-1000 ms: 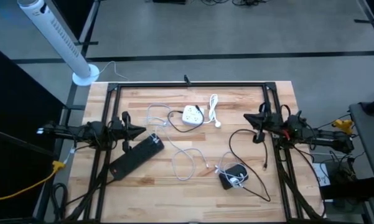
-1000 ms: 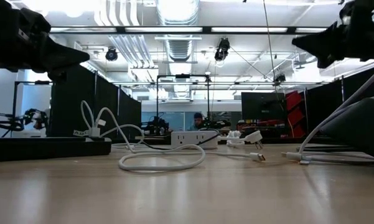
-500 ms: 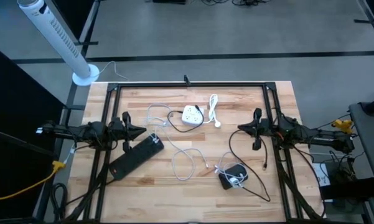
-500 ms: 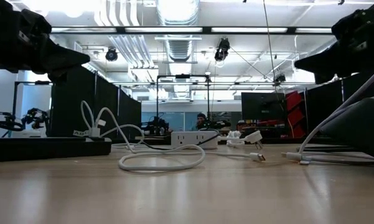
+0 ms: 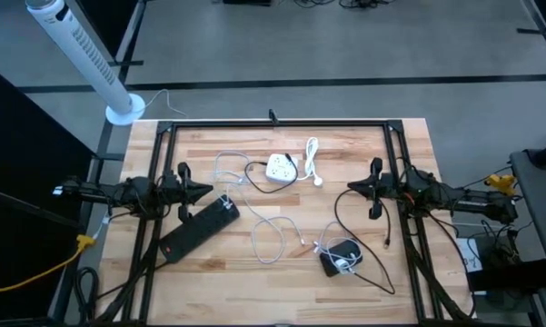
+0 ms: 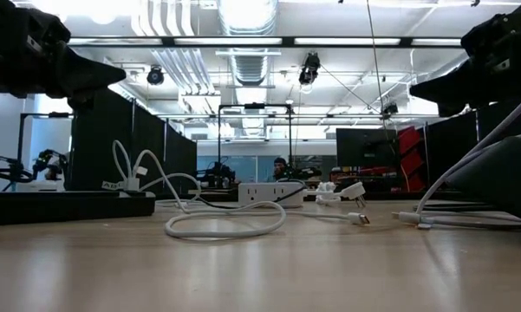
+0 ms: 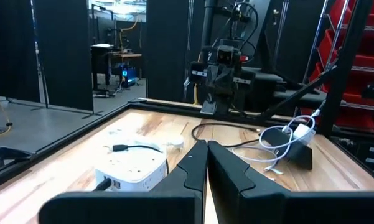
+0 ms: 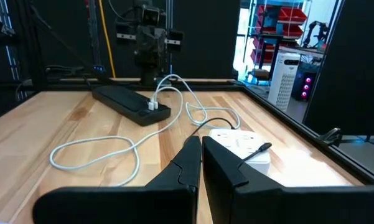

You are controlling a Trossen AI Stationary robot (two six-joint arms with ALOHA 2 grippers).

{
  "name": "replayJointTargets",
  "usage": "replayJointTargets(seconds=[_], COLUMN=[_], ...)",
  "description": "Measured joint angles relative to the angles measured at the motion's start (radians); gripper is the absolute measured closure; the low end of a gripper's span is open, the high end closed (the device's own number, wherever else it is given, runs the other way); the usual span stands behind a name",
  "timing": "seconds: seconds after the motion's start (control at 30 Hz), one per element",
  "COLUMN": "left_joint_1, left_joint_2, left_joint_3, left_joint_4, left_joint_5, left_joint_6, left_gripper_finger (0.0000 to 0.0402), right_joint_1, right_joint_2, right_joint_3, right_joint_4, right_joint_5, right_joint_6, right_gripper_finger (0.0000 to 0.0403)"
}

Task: Insert USB
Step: Return to Home Position

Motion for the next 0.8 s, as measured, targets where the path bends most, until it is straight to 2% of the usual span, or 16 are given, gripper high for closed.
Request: replayJointTargets(seconds=[0.8], left_joint_1=[0.0], left_joint_2=[0.017], left_joint_3=[0.0], left_joint_4=[0.003], left_joint_5=[0.0], left_joint_6=[0.0], left_gripper_finger=[0.0402], right_joint_1=[0.0], right_joint_2=[0.002], right_joint_3=[0.0], right_joint_4=[0.0], right_joint_5=[-0.001], right_joint_6=[0.0], right_gripper_finger=[0.0403])
